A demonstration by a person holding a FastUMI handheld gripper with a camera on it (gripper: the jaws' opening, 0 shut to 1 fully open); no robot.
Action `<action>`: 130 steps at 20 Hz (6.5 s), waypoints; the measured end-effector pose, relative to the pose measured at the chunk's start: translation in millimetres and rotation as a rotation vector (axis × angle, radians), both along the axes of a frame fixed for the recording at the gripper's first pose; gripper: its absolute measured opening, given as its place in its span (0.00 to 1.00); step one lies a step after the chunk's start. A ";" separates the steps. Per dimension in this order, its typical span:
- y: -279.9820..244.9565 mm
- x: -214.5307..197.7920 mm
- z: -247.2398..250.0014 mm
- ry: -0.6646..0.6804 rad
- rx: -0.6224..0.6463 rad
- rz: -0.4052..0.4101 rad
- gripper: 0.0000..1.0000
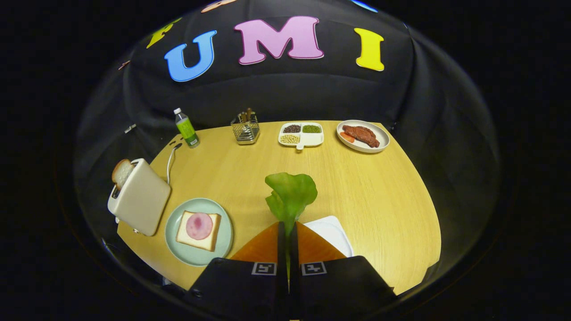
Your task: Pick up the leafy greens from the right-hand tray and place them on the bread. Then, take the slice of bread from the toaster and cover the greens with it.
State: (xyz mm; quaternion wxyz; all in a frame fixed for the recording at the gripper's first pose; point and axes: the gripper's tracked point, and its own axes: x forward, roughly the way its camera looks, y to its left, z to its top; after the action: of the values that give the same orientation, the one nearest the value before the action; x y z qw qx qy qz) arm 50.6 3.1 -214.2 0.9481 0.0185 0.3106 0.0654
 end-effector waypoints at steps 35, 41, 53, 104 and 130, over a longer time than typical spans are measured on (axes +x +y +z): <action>205.4 1.1 -74.1 0.133 -0.156 0.346 0.25; 200.8 4.5 -82.6 0.131 -0.190 0.349 0.45; 163.4 8.6 -77.1 0.103 -0.249 0.307 0.93; 427.7 21.1 87.4 -0.105 0.174 0.450 0.12; 232.5 23.2 -33.9 0.112 0.297 0.130 0.12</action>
State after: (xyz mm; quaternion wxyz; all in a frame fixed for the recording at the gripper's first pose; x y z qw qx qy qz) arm 73.8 235.6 -248.2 0.9099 0.1417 0.3504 0.1707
